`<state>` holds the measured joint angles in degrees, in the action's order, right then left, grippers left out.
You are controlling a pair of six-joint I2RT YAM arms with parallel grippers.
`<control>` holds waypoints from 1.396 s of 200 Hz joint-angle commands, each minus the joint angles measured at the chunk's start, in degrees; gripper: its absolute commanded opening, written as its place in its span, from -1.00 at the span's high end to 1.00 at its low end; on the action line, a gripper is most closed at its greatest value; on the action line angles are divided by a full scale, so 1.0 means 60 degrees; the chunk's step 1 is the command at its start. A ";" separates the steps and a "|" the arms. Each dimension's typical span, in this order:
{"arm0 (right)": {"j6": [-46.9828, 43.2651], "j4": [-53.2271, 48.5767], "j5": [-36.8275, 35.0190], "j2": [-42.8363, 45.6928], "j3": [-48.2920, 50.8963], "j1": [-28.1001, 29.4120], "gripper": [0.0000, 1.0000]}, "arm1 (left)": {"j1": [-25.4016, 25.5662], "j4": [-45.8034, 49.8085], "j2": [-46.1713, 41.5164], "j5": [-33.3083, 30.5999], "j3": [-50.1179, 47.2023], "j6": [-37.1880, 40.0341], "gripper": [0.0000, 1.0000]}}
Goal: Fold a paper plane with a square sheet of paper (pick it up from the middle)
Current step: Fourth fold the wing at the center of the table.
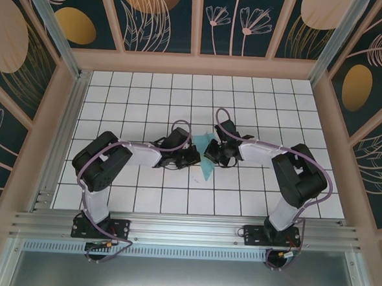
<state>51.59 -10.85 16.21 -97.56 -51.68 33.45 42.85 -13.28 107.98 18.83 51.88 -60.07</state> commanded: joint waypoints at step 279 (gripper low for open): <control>0.2488 0.2747 0.1416 0.0163 0.1296 -0.0303 0.94 | -0.0022 0.0669 0.0463 -0.0378 0.0090 0.0192 1.00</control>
<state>65.54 4.25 24.56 -95.39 -44.82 31.86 42.85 -10.94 109.25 18.02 53.69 -59.42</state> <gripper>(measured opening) 0.068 0.059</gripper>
